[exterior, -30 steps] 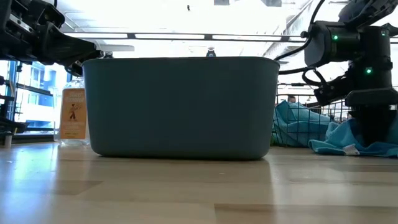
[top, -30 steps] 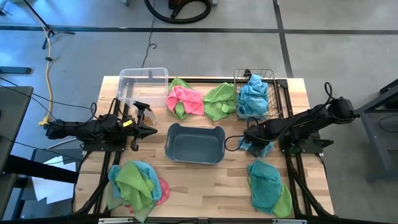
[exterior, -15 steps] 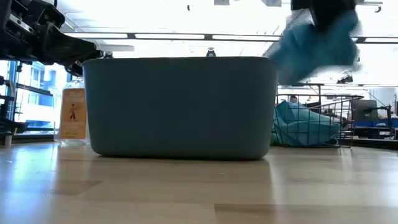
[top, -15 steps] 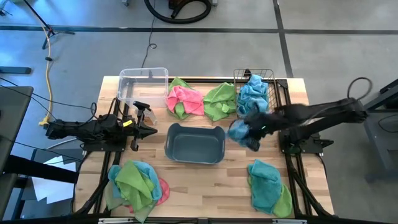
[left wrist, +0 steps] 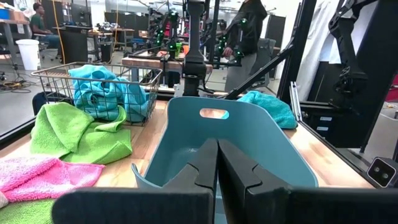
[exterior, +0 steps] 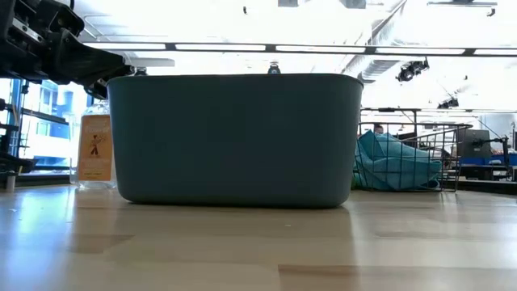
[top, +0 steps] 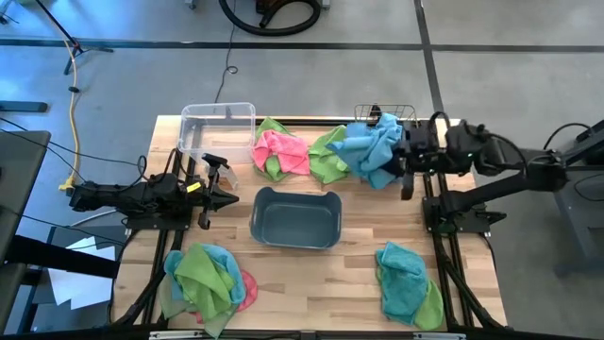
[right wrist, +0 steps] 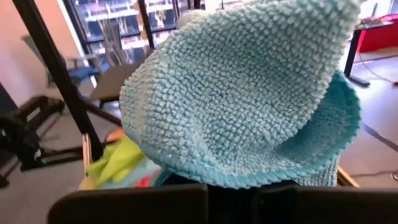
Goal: Sort microfiber towel by color & place in baskets
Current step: Put the blue microfiber cloth into the gold wire basket
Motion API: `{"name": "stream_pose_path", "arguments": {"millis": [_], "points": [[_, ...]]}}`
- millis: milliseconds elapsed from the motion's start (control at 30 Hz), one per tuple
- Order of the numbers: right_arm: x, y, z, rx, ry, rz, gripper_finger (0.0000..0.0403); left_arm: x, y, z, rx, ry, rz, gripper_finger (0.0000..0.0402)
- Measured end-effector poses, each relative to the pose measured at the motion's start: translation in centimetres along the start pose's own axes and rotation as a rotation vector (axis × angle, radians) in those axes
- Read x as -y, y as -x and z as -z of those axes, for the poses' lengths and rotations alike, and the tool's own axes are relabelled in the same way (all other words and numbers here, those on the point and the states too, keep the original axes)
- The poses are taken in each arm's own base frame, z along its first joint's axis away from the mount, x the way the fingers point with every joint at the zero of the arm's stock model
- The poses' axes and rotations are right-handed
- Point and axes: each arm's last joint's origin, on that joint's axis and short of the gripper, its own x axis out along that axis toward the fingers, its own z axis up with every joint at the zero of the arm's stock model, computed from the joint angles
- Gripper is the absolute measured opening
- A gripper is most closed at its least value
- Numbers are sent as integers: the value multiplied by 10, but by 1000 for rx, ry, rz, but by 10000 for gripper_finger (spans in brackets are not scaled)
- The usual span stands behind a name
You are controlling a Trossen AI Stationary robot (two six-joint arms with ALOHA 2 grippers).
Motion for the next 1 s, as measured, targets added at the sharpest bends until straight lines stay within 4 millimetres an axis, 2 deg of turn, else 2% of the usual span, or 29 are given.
{"name": "stream_pose_path", "arguments": {"millis": [167, 300, 467, 600, 800, 1000], "points": [[1, -22, 38, -63, 5, -24, 7, 0, 0, 0, 0, 0, 0, 0], [2, -40, 73, -6, -70, -69, 7, 0, 0, 0, 0, 0, 0, 0], [4, -49, 103, 60, -147, -106, 7, 0, 0, 0, 0, 0, 0, 0], [4, -50, 108, 73, -154, -110, 7, 0, 0, 0, 0, 0, 0, 0], [4, -49, 104, 89, -129, -111, 7, 0, 0, 0, 0, 0, 0, 0], [14, -49, 96, 178, -160, -12, 7, 0, 0, 0, 0, 0, 0, 0]]}}
